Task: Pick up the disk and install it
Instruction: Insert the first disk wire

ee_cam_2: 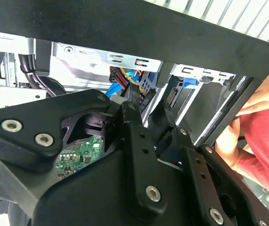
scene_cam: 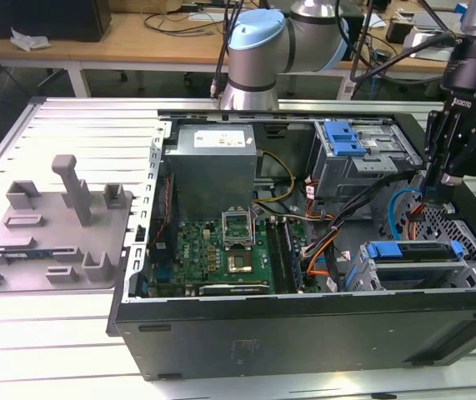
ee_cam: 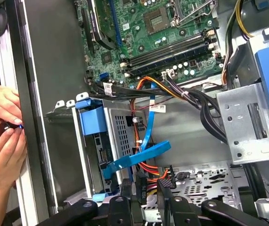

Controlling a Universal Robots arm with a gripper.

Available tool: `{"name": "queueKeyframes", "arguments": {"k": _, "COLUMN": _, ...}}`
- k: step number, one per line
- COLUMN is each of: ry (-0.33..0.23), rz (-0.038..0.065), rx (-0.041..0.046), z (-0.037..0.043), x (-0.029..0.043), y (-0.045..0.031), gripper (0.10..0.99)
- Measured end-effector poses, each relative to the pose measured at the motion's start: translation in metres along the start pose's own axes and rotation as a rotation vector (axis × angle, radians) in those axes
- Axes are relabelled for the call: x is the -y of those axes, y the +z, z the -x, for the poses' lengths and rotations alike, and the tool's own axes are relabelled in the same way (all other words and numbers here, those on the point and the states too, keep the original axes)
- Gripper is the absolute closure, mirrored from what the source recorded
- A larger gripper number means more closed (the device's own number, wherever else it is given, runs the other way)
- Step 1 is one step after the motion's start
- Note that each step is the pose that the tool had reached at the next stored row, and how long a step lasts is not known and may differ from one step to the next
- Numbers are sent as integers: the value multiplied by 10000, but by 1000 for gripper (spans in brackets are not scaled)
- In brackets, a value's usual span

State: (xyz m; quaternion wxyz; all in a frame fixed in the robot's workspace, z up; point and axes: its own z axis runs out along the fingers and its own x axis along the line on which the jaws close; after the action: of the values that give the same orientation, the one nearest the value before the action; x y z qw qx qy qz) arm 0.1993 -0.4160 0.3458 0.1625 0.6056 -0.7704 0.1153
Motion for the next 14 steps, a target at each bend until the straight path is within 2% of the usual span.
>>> {"name": "queueKeyframes", "arguments": {"k": 2, "ry": 48, "rz": -118, "rx": 32, "z": 1, "x": -3, "y": 1, "gripper": 733}}
{"name": "queueKeyframes", "arguments": {"k": 5, "ry": 146, "rz": -348, "rx": 94, "z": -4, "x": -33, "y": 10, "gripper": 733}}
{"name": "queueKeyframes", "arguments": {"k": 7, "ry": 170, "rz": -407, "rx": 110, "z": -7, "x": -52, "y": 15, "gripper": 733}}
{"name": "queueKeyframes", "arguments": {"k": 9, "ry": 213, "rz": -413, "rx": 114, "z": -9, "x": -59, "y": 17, "gripper": 733}}
{"name": "queueKeyframes", "arguments": {"k": 14, "ry": 600, "rz": -251, "rx": 114, "z": -7, "x": -58, "y": 19, "gripper": 733}}
